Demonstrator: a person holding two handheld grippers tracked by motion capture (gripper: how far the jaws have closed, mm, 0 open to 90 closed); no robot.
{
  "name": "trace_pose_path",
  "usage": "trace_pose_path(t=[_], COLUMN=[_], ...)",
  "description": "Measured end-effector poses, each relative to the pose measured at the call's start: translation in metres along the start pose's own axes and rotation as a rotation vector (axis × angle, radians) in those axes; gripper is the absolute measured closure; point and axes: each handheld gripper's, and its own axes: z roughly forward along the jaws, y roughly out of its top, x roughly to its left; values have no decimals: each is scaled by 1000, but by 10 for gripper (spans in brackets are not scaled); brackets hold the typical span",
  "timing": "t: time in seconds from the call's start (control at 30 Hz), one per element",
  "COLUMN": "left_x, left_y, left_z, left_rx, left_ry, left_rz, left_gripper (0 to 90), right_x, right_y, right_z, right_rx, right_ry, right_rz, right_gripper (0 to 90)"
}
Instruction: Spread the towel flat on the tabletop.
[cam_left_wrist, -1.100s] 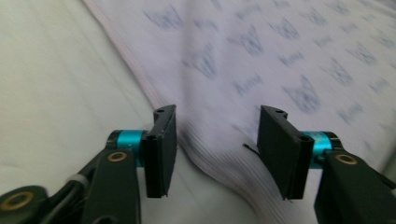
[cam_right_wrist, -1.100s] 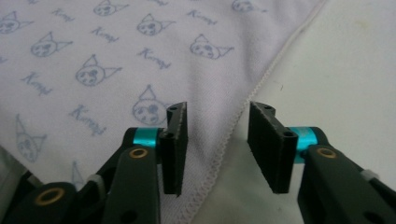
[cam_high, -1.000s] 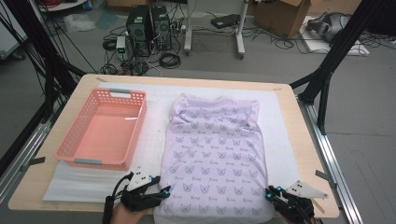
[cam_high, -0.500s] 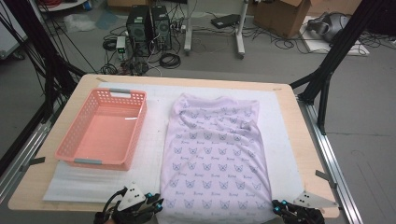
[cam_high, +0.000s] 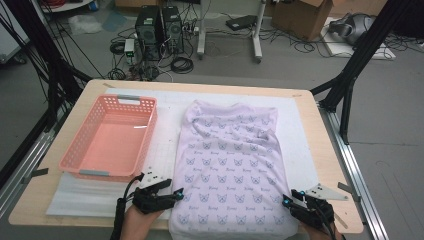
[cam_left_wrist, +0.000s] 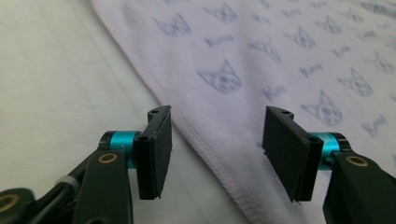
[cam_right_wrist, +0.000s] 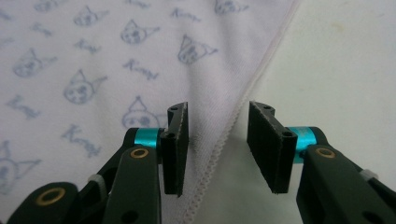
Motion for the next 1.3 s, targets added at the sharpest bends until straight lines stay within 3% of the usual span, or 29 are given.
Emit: trace_pose_path(t=[0.03, 0.1, 0.17, 0.2, 0.23, 0.47, 0.77, 0.83, 0.87, 0.9, 0.97, 1.03, 1.17, 1.23, 1.27, 1.3], left_x=[-5, -15, -17, -17, -18, -18, -24, -22, -20, -18, -12, -8, 2, 4, 3, -1], left_y=[-3, -10, -8, -7, -6, -12, -25, -26, -23, -18, -9, -4, -2, -4, -6, -8], left_z=[0, 0, -1, -1, -1, -13, -34, -37, -36, -34, -32, -29, -17, -10, -8, -8], left_rx=[-5, -32, -27, -8, -5, 3, 21, 12, 1, -19, -59, -73, -42, -17, -2, -17], left_ry=[5, 66, 56, 36, 39, 33, -19, -43, -43, -36, -27, -19, 10, 7, 3, 39], left_rz=[35, 114, 78, 77, 80, 53, 65, 52, 43, 29, 9, 0, -24, -31, -13, 29], left_gripper=[443, 477, 631, 845, 861, 868, 866, 791, 641, 574, 525, 518, 501, 507, 528, 564], right_x=[1, 2, 5, 7, 7, 8, 14, 16, 16, 14, 11, 12, 13, 12, 11, 10], right_y=[0, 0, -1, -1, -1, -6, -19, -22, -21, -19, -14, -9, -4, -4, -4, -4], right_z=[0, -1, -2, -2, -3, -12, -31, -34, -33, -32, -28, -23, -9, -5, -5, -6], right_rx=[0, 4, 5, 8, 11, 21, 49, 47, 33, 20, -15, -28, -6, 4, 6, 10], right_ry=[-7, 14, 26, 23, 28, 55, 93, 112, 101, 96, 83, 64, 22, 14, 11, 27], right_rz=[1, -9, -27, -34, -34, -48, -51, -40, -25, -11, 15, 4, -1, 10, 3, 4], right_gripper=[628, 797, 858, 862, 865, 871, 870, 798, 701, 676, 633, 619, 635, 687, 729, 828])
